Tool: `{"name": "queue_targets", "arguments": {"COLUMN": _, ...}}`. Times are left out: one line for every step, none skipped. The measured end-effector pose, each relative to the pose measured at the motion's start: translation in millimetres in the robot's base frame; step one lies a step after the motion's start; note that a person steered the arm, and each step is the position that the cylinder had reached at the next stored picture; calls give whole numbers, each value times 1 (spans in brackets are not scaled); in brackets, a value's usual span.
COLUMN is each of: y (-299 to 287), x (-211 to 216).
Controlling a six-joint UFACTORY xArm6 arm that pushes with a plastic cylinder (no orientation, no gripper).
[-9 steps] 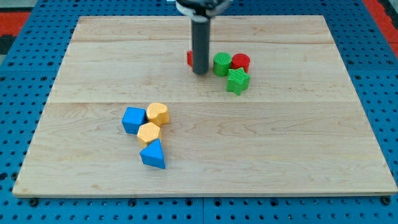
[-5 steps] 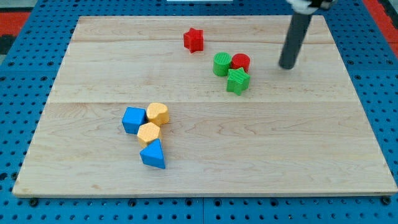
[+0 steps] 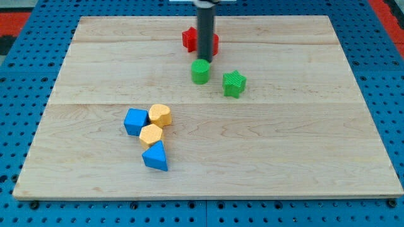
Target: Slide the green circle towards the center right
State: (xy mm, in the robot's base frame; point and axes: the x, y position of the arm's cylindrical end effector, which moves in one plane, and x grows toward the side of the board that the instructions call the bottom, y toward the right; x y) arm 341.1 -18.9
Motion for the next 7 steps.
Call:
{"name": "queue_targets", "arguments": {"y": 19, "x": 28}}
{"name": "queue_targets", "arguments": {"y": -7, "x": 36}}
{"name": "queue_targets", "arguments": {"y": -35, "x": 49}}
{"name": "queue_targets", "arguments": {"y": 7, "x": 79}}
{"name": "queue_targets", "arguments": {"y": 37, "x": 87}}
{"name": "queue_targets", "arguments": {"y": 17, "x": 123}}
{"name": "queue_targets", "arguments": {"y": 26, "x": 129}}
